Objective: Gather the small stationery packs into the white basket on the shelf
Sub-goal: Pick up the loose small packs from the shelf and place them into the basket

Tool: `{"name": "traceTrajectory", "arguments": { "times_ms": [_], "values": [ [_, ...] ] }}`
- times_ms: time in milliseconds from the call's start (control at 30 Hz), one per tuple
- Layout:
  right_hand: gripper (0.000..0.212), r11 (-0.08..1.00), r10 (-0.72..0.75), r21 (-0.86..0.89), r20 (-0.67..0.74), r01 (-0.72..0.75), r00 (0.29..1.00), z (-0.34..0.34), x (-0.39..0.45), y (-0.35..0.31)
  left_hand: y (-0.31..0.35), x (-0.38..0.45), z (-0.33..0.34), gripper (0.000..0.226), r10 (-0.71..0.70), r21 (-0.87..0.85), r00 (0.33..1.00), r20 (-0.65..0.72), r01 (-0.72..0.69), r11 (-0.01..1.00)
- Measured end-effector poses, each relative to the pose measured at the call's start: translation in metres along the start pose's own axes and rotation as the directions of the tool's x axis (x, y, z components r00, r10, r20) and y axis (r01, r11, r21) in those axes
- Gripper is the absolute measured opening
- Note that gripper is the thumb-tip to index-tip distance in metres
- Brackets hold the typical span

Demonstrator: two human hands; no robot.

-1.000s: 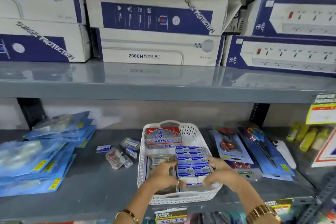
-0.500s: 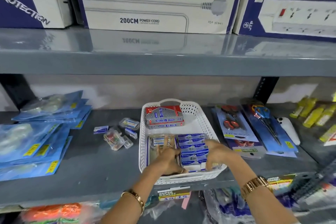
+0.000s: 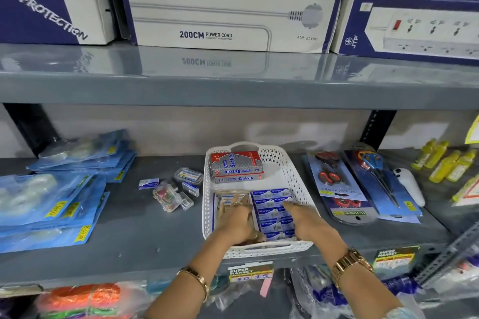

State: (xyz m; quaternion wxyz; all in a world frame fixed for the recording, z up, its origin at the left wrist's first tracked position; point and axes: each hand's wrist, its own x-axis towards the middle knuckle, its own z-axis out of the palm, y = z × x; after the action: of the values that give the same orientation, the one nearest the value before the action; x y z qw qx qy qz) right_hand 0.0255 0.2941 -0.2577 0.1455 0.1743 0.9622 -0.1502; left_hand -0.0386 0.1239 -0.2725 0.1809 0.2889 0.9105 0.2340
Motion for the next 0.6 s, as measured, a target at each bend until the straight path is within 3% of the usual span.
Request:
{"name": "traceTrajectory", "arguments": {
  "times_ms": [100, 267, 433, 600],
  "values": [
    [0.068, 1.000, -0.020, -0.013, 0.025, 0.020, 0.999, -0.006, -0.004, -0.008, -0.005, -0.010, -0.016, 0.048, -0.060, 0.008, 0.993, -0.103, 0.061, 0.998],
    [0.064, 0.990, -0.126, 0.059, -0.090, 0.132, 0.988, -0.020, -0.011, -0.033, -0.028, -0.024, -0.045, 0.052, -0.009, 0.268, 0.955, -0.298, 0.093, 0.959],
    [0.059, 0.954, -0.255, 0.098, -0.225, 0.283, 0.940, -0.020, -0.014, -0.083, -0.061, -0.047, -0.061, 0.040, -0.082, 0.203, 0.890, -0.449, 0.192, 0.960],
    [0.049, 0.933, -0.315, 0.090, -0.259, 0.348, 0.913, -0.005, -0.007, -0.138, -0.114, -0.062, -0.067, 0.046, -0.219, 0.211, 0.885, -0.411, 0.326, 0.922]
  ]
}}
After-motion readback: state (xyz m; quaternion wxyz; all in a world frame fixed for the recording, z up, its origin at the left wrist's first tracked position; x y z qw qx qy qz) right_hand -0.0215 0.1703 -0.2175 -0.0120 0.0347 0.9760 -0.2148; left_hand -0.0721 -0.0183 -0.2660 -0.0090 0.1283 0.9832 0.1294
